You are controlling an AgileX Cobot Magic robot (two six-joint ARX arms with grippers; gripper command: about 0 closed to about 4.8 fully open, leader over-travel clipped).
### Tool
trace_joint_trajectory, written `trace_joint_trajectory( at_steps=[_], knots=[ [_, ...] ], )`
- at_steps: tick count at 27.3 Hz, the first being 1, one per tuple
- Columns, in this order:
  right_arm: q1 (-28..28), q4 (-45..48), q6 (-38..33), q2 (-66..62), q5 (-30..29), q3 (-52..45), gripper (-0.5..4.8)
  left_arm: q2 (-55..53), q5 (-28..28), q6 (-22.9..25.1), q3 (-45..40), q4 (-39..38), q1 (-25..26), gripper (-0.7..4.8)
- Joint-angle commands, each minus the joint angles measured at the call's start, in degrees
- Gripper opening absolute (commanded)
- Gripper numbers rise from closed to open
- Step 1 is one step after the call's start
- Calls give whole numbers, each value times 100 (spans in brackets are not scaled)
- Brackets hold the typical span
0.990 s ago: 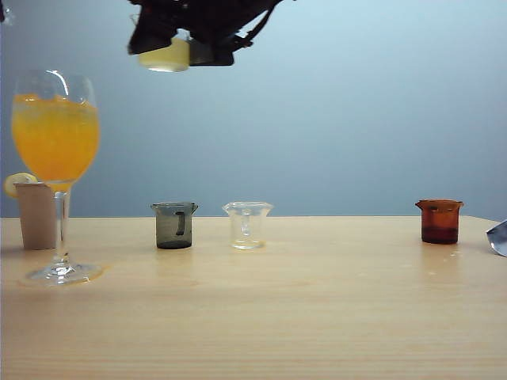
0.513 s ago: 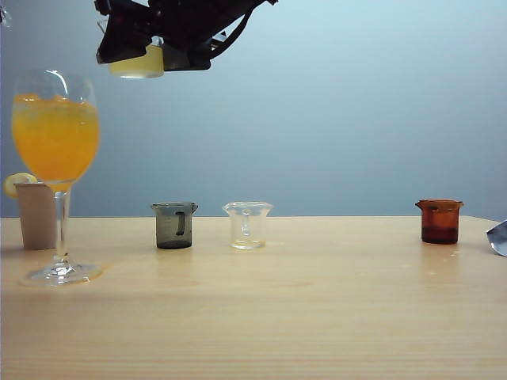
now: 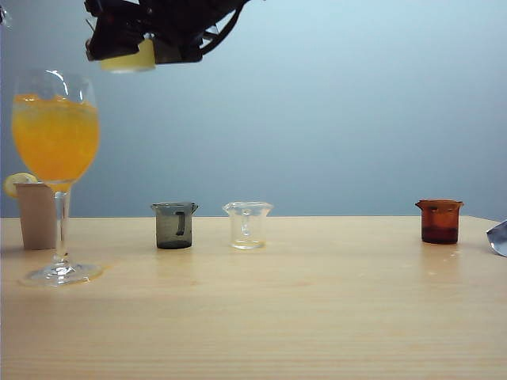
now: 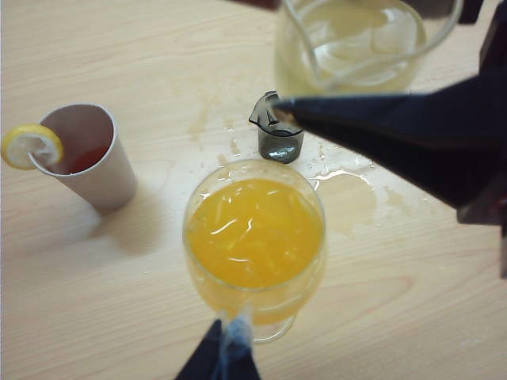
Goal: Pick up the third measuring cup from the left, pour the pineapple juice inside into the goblet, and finally put the measuring cup back in its original place.
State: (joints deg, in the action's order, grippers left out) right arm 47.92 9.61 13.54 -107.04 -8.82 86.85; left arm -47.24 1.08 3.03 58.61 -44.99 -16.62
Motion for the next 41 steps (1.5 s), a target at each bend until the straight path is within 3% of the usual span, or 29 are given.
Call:
trace_joint_trajectory(
  at_steps=[1,19,37,41],
  knots=[
    [42,146,199,63,-15,98,238,13,24,-4,20,52,7,-4],
    [151,111,481,63,-9,107,238,13,24,-4,20,52,7,-4],
    [170,175,1537,63,2,109,238,13,24,-4,20,52,7,-4],
    [175,168,1672,63,273,127,238,13,24,-4,20,52,7,-4]
  ],
)
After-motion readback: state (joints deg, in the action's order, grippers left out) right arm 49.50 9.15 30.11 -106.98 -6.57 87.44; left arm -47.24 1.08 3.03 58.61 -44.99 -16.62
